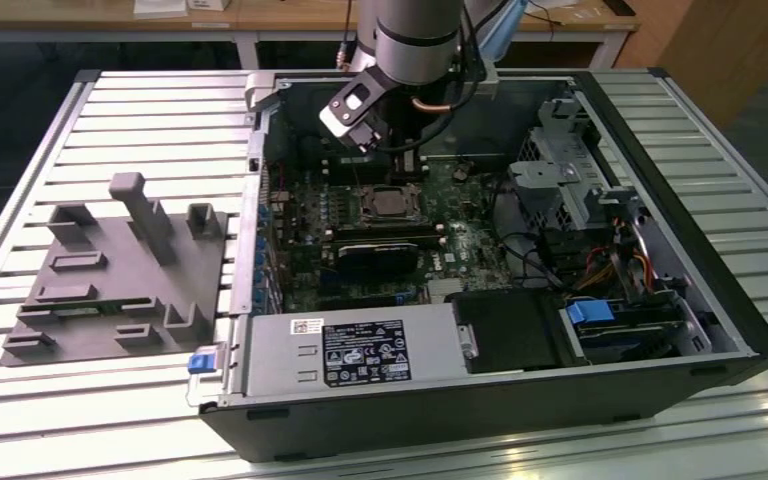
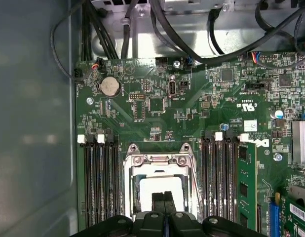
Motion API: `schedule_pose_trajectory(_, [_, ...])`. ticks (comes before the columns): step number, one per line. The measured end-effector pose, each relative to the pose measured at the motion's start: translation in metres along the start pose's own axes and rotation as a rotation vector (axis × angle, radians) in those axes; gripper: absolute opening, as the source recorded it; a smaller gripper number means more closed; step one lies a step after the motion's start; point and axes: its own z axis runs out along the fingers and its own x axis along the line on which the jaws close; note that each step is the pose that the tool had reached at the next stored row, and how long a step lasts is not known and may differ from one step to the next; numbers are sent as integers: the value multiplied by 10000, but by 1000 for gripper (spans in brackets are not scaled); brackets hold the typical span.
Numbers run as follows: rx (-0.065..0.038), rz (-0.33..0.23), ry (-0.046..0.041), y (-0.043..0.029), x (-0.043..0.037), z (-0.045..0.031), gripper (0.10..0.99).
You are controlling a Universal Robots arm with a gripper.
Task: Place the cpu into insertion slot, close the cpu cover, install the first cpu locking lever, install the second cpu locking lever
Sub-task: 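Close the cpu cover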
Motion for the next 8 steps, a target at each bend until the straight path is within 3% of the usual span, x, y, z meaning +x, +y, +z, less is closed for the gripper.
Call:
schedule_pose_trajectory(3, [16, -196, -1, -1, 0, 0, 102])
schedule_pose_trajectory(8, [80, -990, 4, 0, 0, 1, 102])
